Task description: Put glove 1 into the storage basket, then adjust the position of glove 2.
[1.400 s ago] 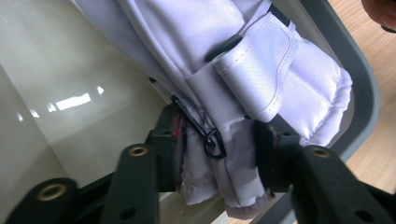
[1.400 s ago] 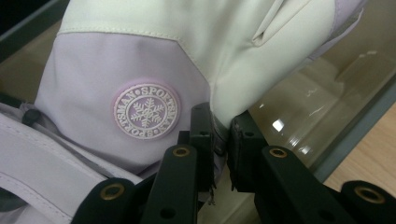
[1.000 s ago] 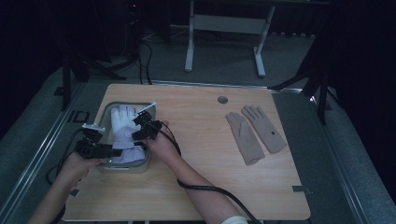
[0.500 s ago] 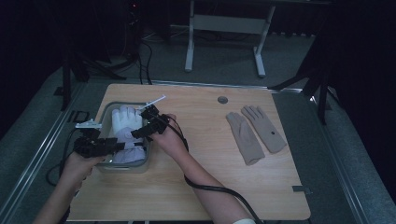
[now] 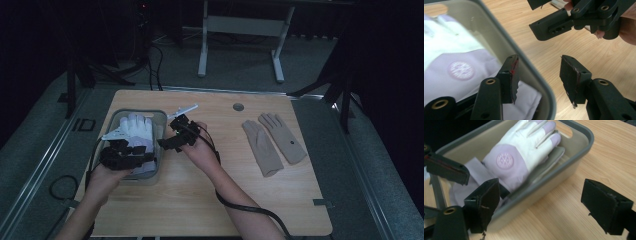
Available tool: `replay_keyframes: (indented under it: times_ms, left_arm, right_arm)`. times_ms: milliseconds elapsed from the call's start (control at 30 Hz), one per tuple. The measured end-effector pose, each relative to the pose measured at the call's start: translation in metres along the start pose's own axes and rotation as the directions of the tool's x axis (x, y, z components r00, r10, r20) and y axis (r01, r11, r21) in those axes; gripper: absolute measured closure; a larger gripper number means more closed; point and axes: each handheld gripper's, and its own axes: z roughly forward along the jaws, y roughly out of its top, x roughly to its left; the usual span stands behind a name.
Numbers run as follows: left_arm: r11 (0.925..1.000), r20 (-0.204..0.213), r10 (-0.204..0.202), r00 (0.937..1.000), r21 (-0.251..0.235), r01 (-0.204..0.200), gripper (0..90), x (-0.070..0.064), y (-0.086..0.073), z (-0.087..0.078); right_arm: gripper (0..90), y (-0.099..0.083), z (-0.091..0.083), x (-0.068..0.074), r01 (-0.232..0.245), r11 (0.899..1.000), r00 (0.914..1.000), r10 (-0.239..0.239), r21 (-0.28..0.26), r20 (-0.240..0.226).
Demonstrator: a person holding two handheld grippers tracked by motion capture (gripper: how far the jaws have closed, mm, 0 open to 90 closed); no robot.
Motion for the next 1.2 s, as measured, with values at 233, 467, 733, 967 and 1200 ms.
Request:
replay_keyframes:
  times_ms: [233,467,733,967,1200]
  left_arm:
    - [0.9992,0.029,0.04,0.9988,-0.01,-0.039,35.4,-0.021,0.004,0.014]
    - [0.9938,0.018,0.111,0.9937,0.001,-0.111,15.4,-0.048,0.004,0.028]
    - [0.9859,0.039,0.123,0.9917,-0.119,-0.117,14.3,-0.063,0.0,0.034]
    - [0.9786,0.072,0.166,0.9834,-0.135,-0.155,14.4,-0.074,-0.013,0.048]
    - [0.9723,0.106,0.19,0.9762,-0.158,-0.172,14.4,-0.079,-0.03,0.064]
  right_arm:
    - [12.2,-0.014,-0.022,-0.009,-0.008,1.0,0.9999,0.007,-0.028,-0.014]
    - [10.4,-0.025,-0.041,-0.021,-0.031,0.999,0.9992,0.032,-0.037,0.024]
    - [13.8,-0.04,-0.053,-0.031,-0.029,0.998,0.9992,0.03,-0.047,0.026]
    - [20.0,-0.053,-0.068,-0.045,-0.022,0.998,0.9978,0.026,-0.06,0.061]
    - [25.8,-0.069,-0.082,-0.064,-0.019,0.995,0.9956,0.028,-0.102,0.09]
